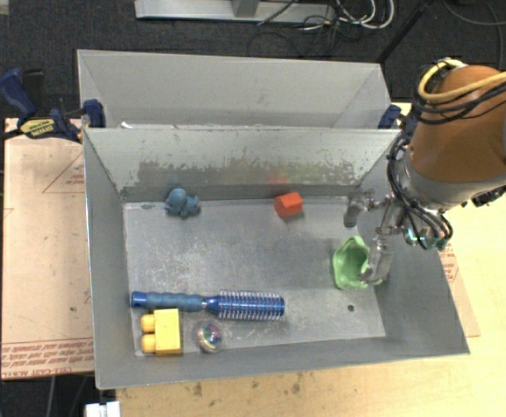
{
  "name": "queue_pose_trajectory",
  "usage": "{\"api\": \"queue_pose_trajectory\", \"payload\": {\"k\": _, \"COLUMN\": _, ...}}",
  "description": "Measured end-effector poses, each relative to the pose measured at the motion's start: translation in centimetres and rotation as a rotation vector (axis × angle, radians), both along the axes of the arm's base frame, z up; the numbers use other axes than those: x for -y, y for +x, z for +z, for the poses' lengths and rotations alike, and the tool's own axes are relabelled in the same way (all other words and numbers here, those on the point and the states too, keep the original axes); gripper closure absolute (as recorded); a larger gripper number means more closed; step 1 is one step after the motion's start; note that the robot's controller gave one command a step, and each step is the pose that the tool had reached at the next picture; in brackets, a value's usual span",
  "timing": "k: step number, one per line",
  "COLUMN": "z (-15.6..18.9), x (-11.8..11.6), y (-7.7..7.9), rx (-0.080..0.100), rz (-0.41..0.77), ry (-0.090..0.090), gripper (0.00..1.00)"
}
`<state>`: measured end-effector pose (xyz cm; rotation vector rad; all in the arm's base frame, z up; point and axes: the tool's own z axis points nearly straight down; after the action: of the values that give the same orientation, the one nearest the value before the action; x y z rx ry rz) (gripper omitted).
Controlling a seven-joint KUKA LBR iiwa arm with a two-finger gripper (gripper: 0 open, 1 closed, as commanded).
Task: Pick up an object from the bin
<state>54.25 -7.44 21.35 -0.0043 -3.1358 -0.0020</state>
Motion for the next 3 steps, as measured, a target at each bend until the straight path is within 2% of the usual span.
{"api": "queue_pose_trajectory", "payload": {"k": 1, "z": -7.7, "x": 5.5, "y": 0.7, "rx": 0.000, "rz": -0.063, "ry": -0.001, "gripper": 0.00}}
{"api": "queue_pose_trajectory", "payload": {"k": 2, "z": -11.0, "x": 5.3, "y": 1.8, "rx": 0.012, "rz": -0.010, "ry": -0.001, "gripper": 0.00}}
{"api": "queue_pose_trajectory", "payload": {"k": 3, "z": -14.5, "x": 1.7, "y": 0.6, "rx": 0.005, "rz": 0.086, "ry": 0.001, "gripper": 0.00}}
